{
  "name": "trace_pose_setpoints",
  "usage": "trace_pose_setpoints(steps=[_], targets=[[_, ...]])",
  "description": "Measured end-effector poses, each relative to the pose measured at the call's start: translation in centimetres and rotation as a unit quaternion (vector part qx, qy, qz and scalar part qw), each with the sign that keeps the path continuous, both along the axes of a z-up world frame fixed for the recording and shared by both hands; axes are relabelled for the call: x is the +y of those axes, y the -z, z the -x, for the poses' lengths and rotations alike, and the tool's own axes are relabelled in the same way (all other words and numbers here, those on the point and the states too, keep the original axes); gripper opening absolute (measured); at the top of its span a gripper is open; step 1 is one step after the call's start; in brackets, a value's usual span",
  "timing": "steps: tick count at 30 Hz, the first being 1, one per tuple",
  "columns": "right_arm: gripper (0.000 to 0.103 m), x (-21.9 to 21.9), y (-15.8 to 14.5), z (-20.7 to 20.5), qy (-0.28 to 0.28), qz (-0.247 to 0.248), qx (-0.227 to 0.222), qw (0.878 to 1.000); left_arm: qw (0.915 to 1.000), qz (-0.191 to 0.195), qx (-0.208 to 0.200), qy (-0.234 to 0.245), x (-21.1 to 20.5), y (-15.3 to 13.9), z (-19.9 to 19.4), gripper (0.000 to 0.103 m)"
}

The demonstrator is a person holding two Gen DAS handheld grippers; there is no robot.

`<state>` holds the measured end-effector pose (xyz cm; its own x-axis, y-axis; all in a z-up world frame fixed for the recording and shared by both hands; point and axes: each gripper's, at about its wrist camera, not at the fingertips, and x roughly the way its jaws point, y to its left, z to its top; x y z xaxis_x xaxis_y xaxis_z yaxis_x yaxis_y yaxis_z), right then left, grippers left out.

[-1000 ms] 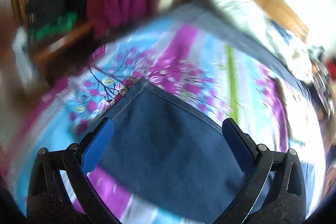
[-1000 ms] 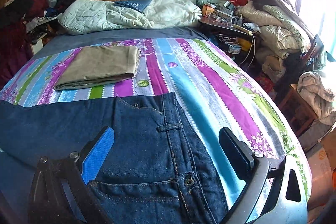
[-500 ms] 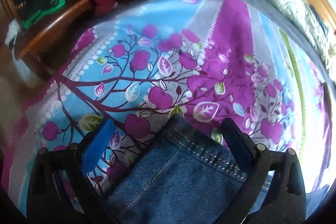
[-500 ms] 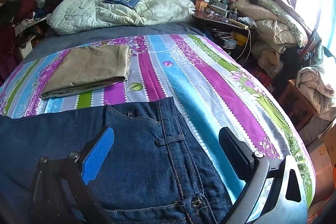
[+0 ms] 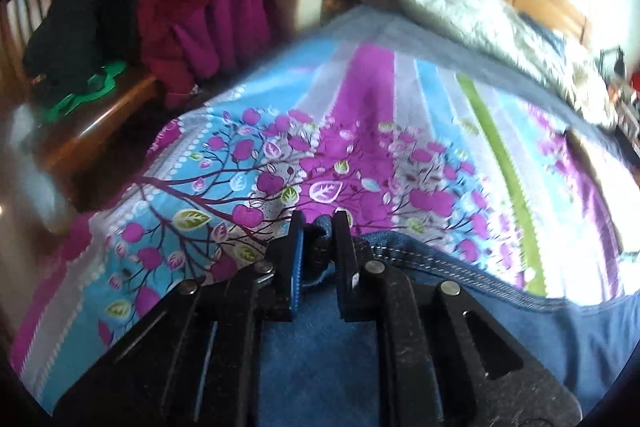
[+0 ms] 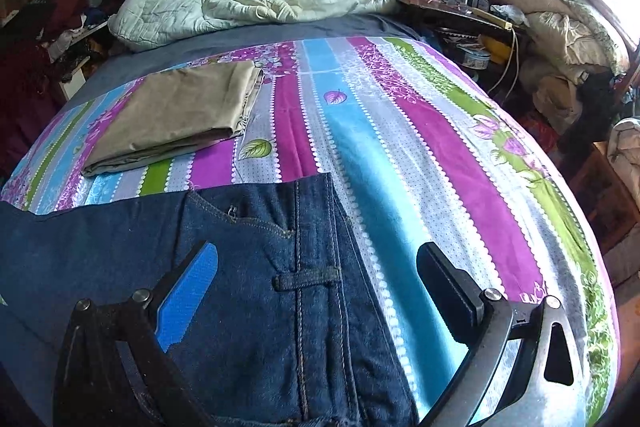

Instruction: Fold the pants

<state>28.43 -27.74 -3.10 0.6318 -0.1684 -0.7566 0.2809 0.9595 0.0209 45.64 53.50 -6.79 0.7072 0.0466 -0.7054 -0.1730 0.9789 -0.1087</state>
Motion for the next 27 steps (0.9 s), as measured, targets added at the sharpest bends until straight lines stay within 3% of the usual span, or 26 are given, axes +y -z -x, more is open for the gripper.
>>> trace_pose_setpoints(steps=[6,9,12,13,14,16,17,21,27], targets=[[0.103,-2.1,2.0,-6.1,-0.046,-0.032,0.019,0.998,0.999,0.03,0.0,-0.033,1.0,-0.2,-0.9,0.014],[0.102,-2.3,4.3,-10.2,-0.058,-0.042,0.05,0.996,0.9982,0.036,0.008,-0.047,1.0,0.4,-1.4,0.014],[0.095,-3.5,7.0,-13.4,-0.043,-0.037,0.087,0.995,0.9985,0.023,0.014,-0.049,0.3,0.4,-1.5,0.014],[0.08,-4.1,7.8,-14.0,-0.042,-0.052,0.097,0.993,0.9985,0.019,0.015,-0.049,0.1,0.4,-1.5,0.014],[0.057,-4.5,8.8,-14.7,-0.046,-0.078,0.115,0.989,0.9986,0.015,0.017,-0.048,-0.1,0.3,-1.6,0.014],[0.052,-4.5,9.2,-14.8,-0.046,-0.074,0.115,0.989,0.9986,0.009,0.019,-0.049,-0.3,0.2,-1.7,0.014],[0.037,-4.4,9.2,-14.7,-0.048,-0.077,0.116,0.989,0.9985,0.009,0.02,-0.051,-0.2,0.2,-1.7,0.014],[0.029,-3.6,6.8,-12.8,-0.048,-0.062,0.08,0.994,0.9978,0.02,0.012,-0.062,0.0,-0.2,-1.3,0.014],[0.027,-0.9,-1.0,-5.9,-0.057,-0.056,0.013,0.997,0.997,0.045,-0.016,-0.061,1.0,-2.8,1.3,0.014]])
